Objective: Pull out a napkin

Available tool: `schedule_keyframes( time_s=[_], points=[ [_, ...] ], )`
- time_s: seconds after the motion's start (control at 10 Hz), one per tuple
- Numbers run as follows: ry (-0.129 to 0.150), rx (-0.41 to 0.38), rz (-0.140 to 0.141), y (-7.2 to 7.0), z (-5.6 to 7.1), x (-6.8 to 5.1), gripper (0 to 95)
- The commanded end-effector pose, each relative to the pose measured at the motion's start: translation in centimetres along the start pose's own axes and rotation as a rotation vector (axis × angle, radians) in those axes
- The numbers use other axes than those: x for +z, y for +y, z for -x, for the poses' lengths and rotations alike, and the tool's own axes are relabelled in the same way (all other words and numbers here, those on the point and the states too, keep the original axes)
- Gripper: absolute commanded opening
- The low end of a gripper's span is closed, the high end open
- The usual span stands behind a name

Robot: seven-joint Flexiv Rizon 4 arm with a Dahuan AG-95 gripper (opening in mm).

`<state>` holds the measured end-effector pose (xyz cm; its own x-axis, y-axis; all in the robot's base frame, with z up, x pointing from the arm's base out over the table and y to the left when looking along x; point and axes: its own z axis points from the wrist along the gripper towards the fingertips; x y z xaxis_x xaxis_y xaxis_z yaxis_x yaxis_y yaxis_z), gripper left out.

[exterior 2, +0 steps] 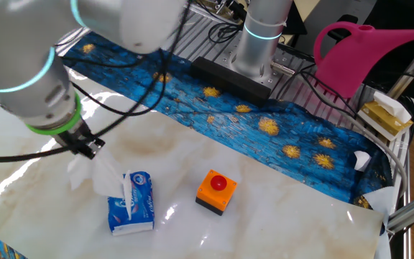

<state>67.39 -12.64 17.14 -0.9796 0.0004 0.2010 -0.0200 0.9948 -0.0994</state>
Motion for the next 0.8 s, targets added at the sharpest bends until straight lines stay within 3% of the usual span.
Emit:
schedule_keyframes(
  time_s=[0.1,0.4,0.5,0.6,0.7,0.8],
  points=[
    [-0.028,-0.081,-0.102,0.3,-1.3,-1.2,0.0],
    [0.052,-0.049,-0.093,1.6,-3.0,-3.6,0.0],
    [0.063,-0.057,-0.095,1.8,-3.3,-4.0,0.0],
    [0.061,-0.071,-0.101,1.8,-3.4,-4.1,0.0],
    [0.042,-0.095,-0.135,1.8,-3.4,-4.1,0.0],
    [0.038,-0.104,-0.145,1.8,-3.3,-4.1,0.0]
  ],
)
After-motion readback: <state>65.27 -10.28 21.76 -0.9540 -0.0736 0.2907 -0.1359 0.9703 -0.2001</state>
